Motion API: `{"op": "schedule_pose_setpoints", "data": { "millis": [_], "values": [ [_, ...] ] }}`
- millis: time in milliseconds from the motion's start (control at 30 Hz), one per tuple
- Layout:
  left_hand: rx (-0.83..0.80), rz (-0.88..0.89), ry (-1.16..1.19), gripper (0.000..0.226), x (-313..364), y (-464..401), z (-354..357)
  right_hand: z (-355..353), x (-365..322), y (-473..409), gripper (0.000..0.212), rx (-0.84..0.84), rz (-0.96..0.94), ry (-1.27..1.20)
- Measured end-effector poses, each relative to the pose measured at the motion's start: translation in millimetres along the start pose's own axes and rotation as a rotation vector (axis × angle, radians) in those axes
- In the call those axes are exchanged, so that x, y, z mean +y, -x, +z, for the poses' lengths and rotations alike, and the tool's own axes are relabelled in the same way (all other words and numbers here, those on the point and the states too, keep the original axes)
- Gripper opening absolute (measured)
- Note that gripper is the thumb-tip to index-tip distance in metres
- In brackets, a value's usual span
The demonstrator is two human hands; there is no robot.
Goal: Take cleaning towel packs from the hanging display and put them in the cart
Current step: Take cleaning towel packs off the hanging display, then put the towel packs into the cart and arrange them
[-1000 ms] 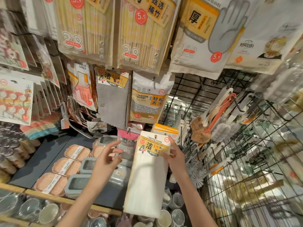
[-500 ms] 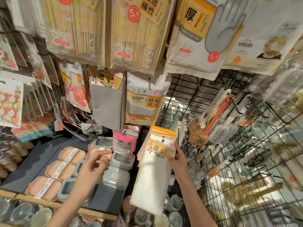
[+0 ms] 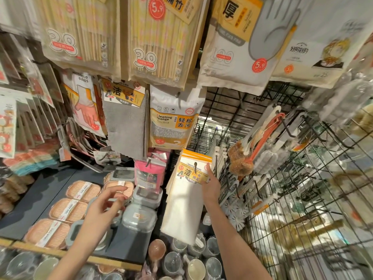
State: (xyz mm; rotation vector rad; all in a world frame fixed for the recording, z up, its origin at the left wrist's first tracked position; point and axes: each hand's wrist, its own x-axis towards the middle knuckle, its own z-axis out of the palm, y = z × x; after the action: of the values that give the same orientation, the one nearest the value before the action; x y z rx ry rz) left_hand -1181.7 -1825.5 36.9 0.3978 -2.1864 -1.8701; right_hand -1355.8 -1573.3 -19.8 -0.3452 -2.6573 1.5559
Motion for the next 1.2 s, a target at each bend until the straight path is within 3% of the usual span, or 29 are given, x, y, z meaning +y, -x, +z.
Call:
{"op": "schedule_pose_setpoints", "data": {
  "millis": [133,333,500,833,1000,1200],
  "values": [
    [0.008,-0.008,0.008,0.022,-2,-3,-4,7,-3,-13,0.070,0.032,-0.009,0.027],
    [0.039,-0.002,0.004,0.026,-4,-4,-17,15,3,-25,0.064,0.051,-0.029,0.094],
    [0.037,0.015,-0.045,0.027,-3,-2,-25,9,0,-31,0.072,-0.066,-0.058,0.206],
    [0.083,0.040,-0.077,0.018,13,19,-33,-13,-26,3,0.059,-0.151,-0.155,0.302],
    [0.145,0.071,-0.112,0.018,11,42,-39,-11,-39,40,0.051,-0.237,-0.242,0.366],
    [0.259,0.029,-0.189,0.026,16,85,-52,13,-58,102,0.049,-0.460,-0.474,0.370]
  ]
}}
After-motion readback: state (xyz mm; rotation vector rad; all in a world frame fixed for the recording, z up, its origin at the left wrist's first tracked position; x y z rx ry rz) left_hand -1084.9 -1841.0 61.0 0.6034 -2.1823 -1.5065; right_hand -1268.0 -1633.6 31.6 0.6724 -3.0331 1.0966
